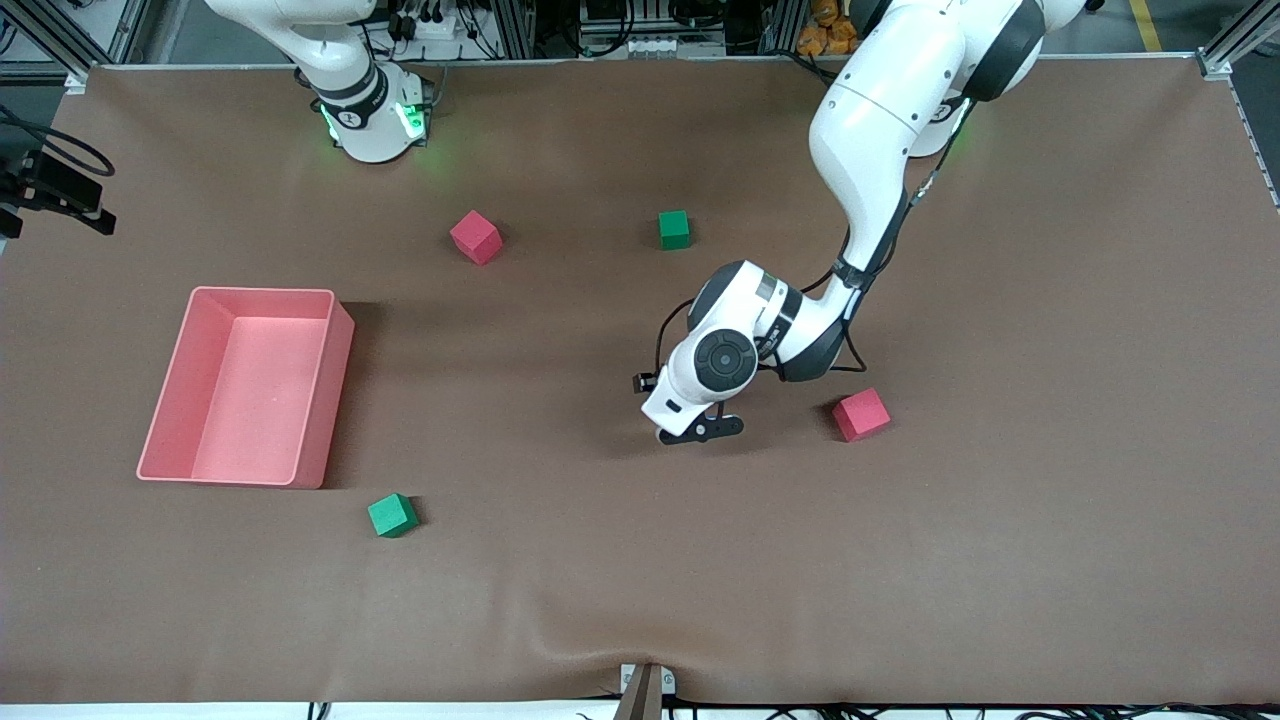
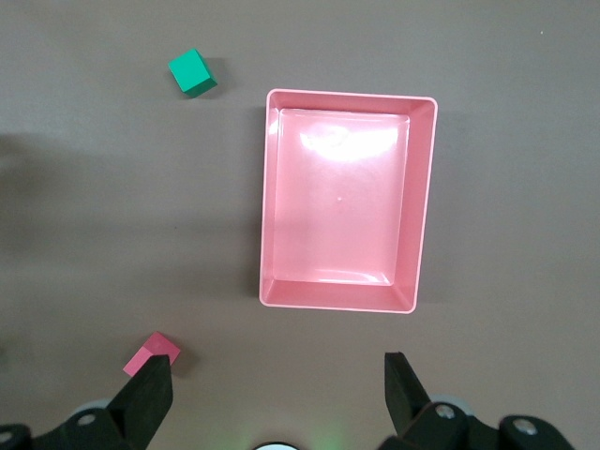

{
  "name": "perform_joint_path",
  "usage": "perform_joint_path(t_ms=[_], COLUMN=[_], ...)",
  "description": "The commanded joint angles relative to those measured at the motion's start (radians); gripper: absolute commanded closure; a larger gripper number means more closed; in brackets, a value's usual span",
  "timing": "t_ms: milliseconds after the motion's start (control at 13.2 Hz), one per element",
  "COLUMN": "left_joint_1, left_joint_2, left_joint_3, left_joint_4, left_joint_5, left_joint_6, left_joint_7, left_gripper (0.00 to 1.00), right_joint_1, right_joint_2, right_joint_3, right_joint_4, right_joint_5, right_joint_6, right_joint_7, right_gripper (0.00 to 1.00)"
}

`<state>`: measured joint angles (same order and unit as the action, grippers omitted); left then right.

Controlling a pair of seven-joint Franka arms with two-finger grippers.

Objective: Place and upright button with both arms
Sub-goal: 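Lift the button with the left gripper, holding it cap up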

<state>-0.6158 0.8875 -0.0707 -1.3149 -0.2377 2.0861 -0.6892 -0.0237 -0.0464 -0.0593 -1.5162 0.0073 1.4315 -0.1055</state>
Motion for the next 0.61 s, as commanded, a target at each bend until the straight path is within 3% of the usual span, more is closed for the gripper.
perform_joint_path(t_ms=[0,532], left_joint_1=[-0.027,-0.022], left_joint_2=[0.021,0.024], left_joint_3=[0.015,0.015], left_joint_4=[0.025,0.020], left_joint_5=[-0.003,-0.002], left_joint_6=[0.014,0.014], left_joint_7=[-0.018,-0.010], left_gripper=[0.13,0.21], right_joint_1=[-0.024,-0.019], right_joint_2=[0.008,0.008], right_joint_3=[0.016,0.016], right_joint_4=[0.018,0.018], right_joint_5=[0.003,0.003], right_joint_6=[-0.014,-0.006], right_joint_7=[0.010,0.010], right_gripper=[0.00,0.00])
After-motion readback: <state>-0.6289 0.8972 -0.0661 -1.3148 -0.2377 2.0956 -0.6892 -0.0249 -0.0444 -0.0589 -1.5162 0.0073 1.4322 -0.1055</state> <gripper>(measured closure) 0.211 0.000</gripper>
